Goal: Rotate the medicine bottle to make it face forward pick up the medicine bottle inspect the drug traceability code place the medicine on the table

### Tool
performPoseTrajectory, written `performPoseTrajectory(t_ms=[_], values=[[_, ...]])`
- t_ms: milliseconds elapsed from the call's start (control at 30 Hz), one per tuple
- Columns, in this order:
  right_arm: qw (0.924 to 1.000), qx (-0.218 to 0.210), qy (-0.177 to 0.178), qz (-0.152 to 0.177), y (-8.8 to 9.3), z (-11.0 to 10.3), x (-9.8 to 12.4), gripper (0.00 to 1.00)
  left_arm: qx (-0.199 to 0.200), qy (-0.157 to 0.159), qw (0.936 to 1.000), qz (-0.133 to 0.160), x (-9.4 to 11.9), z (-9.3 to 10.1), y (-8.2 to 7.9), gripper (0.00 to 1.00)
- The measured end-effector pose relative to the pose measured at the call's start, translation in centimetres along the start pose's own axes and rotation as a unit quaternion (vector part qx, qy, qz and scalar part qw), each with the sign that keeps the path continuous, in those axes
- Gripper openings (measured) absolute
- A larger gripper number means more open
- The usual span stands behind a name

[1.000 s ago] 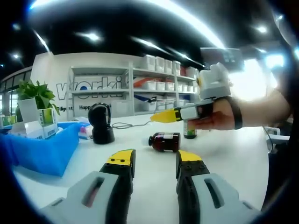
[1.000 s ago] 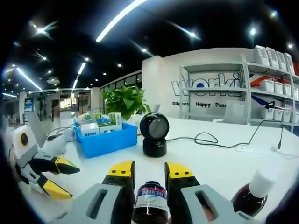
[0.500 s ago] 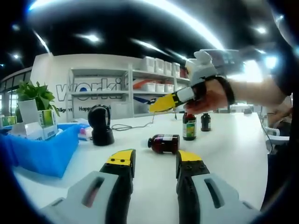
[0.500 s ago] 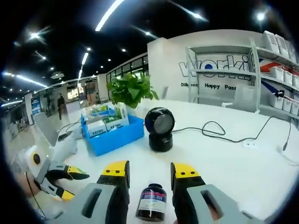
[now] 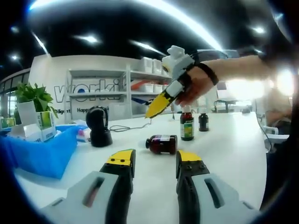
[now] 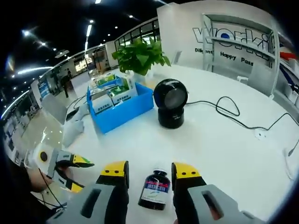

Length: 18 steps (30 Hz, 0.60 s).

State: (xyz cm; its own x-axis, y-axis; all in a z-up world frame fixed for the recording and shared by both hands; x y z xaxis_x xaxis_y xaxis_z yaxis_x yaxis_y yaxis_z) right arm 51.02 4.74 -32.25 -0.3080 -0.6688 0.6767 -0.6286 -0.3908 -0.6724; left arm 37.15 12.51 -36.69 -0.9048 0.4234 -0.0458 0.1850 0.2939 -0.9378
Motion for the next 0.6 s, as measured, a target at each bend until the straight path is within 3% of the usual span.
performPoseTrajectory(t_ms=[167, 400, 467, 600], values=[[0.9969, 0.025, 0.017, -0.072, 0.8, 0.5, -0.9, 0.33, -0.002, 0.002, 1.0000, 0.000, 0.0, 0.1, 0.0, 0.26], [0.9870, 0.008, 0.020, -0.159, 2.3, 0.6, -3.0, 0.34, -0.001, 0.005, 1.0000, 0.002, 0.1, 0.2, 0.0, 0.26], [0.9831, -0.017, 0.024, -0.181, 2.9, 0.6, -3.4, 0.35, -0.002, 0.008, 1.0000, 0.003, 0.1, 0.3, -0.1, 0.26], [0.9789, 0.013, 0.040, -0.200, 2.9, 1.2, -4.0, 0.35, -0.002, 0.014, 0.9999, 0.004, 0.0, 0.5, -0.2, 0.26]])
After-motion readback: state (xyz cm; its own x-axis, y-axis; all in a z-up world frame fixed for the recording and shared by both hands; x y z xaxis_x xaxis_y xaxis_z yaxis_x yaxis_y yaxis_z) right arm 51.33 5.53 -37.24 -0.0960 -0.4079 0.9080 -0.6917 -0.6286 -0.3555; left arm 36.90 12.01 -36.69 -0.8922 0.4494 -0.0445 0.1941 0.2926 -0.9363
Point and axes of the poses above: the point that each gripper's makers call its tool centre point, and the gripper's own axes: x roughly backward along the fingers, z roughly to its right, y roughly out of its underside, the point moved 3 cm from there along x, roughly backward along the fingers, and after that the axes turned 15 degrees about -x, right-handed, at the moved point
